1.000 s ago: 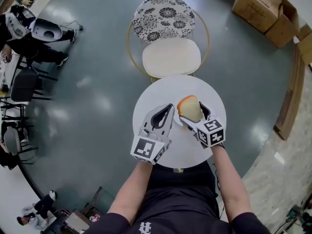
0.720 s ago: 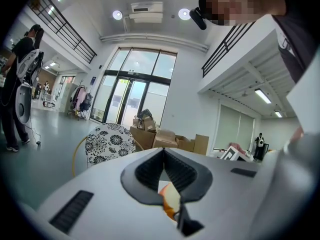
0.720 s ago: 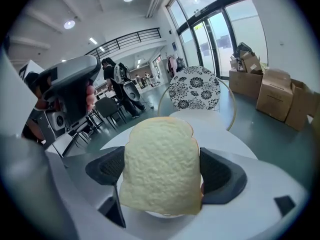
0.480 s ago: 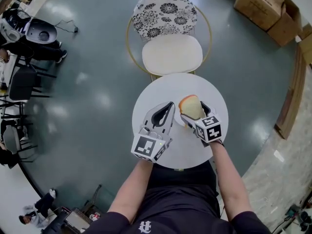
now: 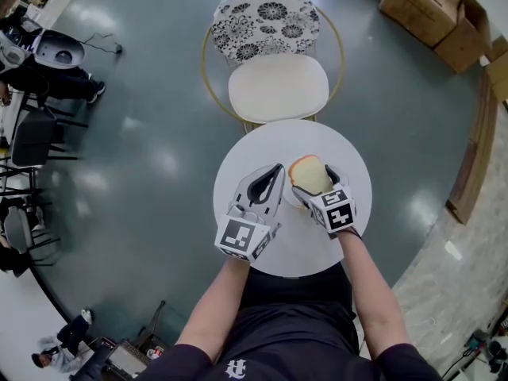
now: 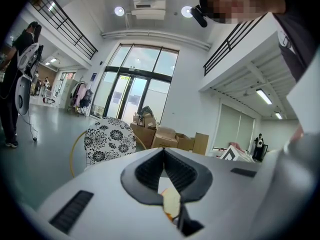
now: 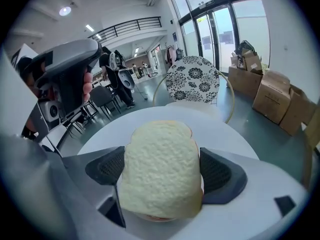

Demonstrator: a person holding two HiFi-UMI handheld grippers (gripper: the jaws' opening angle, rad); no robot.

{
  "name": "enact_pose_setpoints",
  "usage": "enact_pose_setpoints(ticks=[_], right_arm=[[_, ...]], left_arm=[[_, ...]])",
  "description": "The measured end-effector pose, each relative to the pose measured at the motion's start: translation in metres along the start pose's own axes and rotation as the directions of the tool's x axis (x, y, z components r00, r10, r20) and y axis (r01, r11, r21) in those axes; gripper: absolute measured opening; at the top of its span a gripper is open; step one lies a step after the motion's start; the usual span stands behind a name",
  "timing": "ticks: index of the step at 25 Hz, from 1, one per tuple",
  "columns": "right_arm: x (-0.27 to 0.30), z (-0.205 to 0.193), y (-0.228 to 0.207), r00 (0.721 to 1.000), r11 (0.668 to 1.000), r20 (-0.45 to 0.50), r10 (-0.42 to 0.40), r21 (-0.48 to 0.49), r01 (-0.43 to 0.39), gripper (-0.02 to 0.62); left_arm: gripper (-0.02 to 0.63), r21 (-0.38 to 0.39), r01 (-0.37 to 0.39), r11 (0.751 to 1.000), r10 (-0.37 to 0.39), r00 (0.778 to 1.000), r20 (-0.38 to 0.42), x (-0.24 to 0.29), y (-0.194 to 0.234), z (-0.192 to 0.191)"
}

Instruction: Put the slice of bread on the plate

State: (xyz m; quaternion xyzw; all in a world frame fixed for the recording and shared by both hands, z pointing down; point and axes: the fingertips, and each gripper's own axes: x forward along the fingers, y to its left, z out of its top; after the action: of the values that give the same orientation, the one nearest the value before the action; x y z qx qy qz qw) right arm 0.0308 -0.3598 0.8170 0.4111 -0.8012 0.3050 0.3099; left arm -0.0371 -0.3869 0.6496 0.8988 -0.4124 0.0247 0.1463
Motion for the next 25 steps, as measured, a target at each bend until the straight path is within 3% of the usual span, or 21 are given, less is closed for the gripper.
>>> enact_pose_setpoints(ticks=[5, 13, 25], right_arm=[[0.008, -0.006, -0.003, 0.999, 0.998, -0.028, -0.043, -0.053, 0.041, 0.472], [0.015, -0.018, -0.004, 0.994, 0.996, -0.077, -0.075, -0.062, 0.07, 0.472], [-0.008, -0.004, 0.002, 0.996, 0.997, -0.072, -0.055, -0.052, 0.051, 0.474]], left_arm=[[0.009, -0.003, -0.006, 1.0, 0.006, 1.0, -0.003, 0.0, 0.003, -0.001], [0.009, -0.005, -0.014, 1.0, 0.014, 1.0, -0.01, 0.001, 0.006, -0.002], [0.009, -0.002, -0.012, 1.0, 0.012, 0.999, -0.03, -0.004, -0.001, 0.009]])
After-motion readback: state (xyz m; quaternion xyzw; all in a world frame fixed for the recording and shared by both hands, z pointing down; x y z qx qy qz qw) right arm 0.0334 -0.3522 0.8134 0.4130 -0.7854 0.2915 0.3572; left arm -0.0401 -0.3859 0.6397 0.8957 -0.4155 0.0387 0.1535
